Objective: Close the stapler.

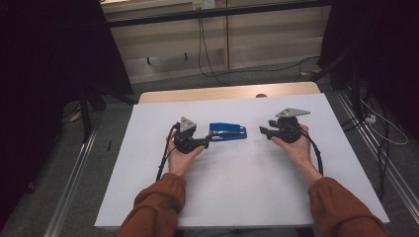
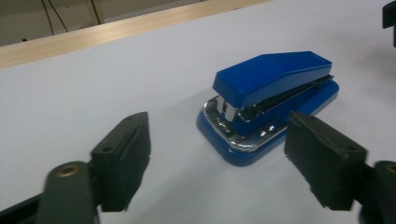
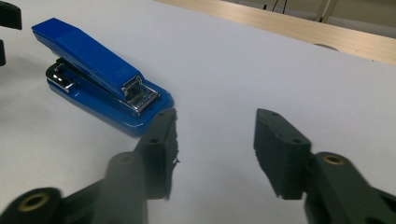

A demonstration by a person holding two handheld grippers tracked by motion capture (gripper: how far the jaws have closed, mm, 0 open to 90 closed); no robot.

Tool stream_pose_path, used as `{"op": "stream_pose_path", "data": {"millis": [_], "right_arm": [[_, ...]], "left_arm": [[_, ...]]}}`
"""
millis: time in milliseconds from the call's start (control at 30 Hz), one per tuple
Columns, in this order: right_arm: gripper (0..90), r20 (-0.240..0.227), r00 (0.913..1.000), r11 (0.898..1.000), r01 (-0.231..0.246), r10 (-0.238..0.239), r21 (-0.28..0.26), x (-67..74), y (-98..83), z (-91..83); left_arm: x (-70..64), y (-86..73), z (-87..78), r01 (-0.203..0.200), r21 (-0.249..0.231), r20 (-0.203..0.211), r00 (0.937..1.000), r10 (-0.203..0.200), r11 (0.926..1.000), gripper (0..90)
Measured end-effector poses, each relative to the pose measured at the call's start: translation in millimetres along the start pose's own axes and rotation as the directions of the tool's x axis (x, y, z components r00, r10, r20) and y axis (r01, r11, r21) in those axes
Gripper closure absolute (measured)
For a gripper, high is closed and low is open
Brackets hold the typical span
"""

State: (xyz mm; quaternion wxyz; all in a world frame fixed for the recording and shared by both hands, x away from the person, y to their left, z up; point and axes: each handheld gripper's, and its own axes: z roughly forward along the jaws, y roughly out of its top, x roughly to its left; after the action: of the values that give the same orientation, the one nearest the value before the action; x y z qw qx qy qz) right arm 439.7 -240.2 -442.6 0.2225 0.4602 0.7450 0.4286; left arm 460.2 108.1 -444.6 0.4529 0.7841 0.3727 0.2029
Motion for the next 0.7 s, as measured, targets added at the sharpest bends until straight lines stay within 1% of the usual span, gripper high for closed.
{"op": "stream_pose_path", "data": {"millis": [67,100,167,200,267,300,333,400,433,500,533,600,633,700], "right_arm": [[32.7,0.0,0.9999,1.0,-0.012,0.012,-0.009,1.0,0.8,0.0],[29.2,0.0,1.0,1.0,-0.009,0.009,-0.012,1.4,0.9,0.2],[21.1,-0.003,0.9999,1.0,-0.015,0.015,-0.012,2.0,1.2,0.3],[19.2,0.0,0.9999,1.0,-0.017,0.017,-0.015,2.3,1.4,-0.1],[17.3,0.003,0.9999,1.0,-0.017,0.017,-0.023,2.0,2.3,-1.4],[15.9,0.007,0.9996,0.999,-0.026,0.026,-0.026,2.0,2.7,-2.5],[14.9,0.008,0.9995,0.999,-0.031,0.031,-0.03,1.4,2.9,-3.3],[14.0,0.006,0.9992,0.999,-0.038,0.038,-0.031,0.0,2.9,-4.8],[13.0,0.008,0.9991,0.999,-0.041,0.041,-0.031,-0.6,2.9,-5.5],[11.2,0.001,0.9987,0.998,-0.05,0.05,-0.032,-1.8,2.7,-7.3],[9.9,-0.002,0.9986,0.998,-0.054,0.054,-0.029,-2.1,2.6,-8.5],[8.4,-0.005,0.9983,0.998,-0.058,0.057,-0.024,-2.4,2.1,-11.4],[8.1,-0.006,0.9983,0.998,-0.058,0.057,-0.027,-2.5,1.9,-13.4],[5.3,-0.019,0.9983,0.998,-0.055,0.054,-0.032,-2.8,1.4,-17.4]], "left_arm": [[1.3,1.0,-2.0,-0.002,-0.005,-0.014,0.9999,0.002,1.0,13.6],[2.1,1.5,-3.0,-0.001,-0.009,-0.017,0.9999,0.0,1.0,11.3],[3.1,2.1,-4.9,0.019,-0.017,-0.01,0.9998,-0.019,0.9997,7.9],[3.8,2.5,-6.0,0.022,-0.02,-0.007,0.9997,-0.022,0.9996,6.4],[4.1,3.0,-7.7,0.025,-0.026,0.007,0.9997,-0.024,0.9994,5.0],[4.3,3.1,-8.4,0.035,-0.029,0.013,0.9993,-0.035,0.999,5.0],[4.3,3.0,-8.8,0.035,-0.028,0.017,0.9992,-0.035,0.999,5.2],[3.4,3.1,-10.2,0.012,-0.027,0.018,0.9998,-0.012,0.9995,4.6],[2.6,3.1,-10.8,0.029,-0.032,0.023,0.9993,-0.028,0.9991,4.6],[2.7,3.2,-13.7,0.034,-0.026,0.051,0.9981,-0.033,0.9991,4.6],[1.8,3.1,-15.8,0.03,-0.03,0.057,0.998,-0.029,0.9991,4.6],[-0.4,3.2,-21.2,0.016,-0.043,0.059,0.9982,-0.014,0.999,4.5],[-1.2,3.7,-24.0,0.007,-0.039,0.051,0.9987,-0.006,0.9992,4.6],[-1.7,2.9,-28.1,0.002,-0.052,0.048,0.9988,0.0,0.9986,4.6]]}}
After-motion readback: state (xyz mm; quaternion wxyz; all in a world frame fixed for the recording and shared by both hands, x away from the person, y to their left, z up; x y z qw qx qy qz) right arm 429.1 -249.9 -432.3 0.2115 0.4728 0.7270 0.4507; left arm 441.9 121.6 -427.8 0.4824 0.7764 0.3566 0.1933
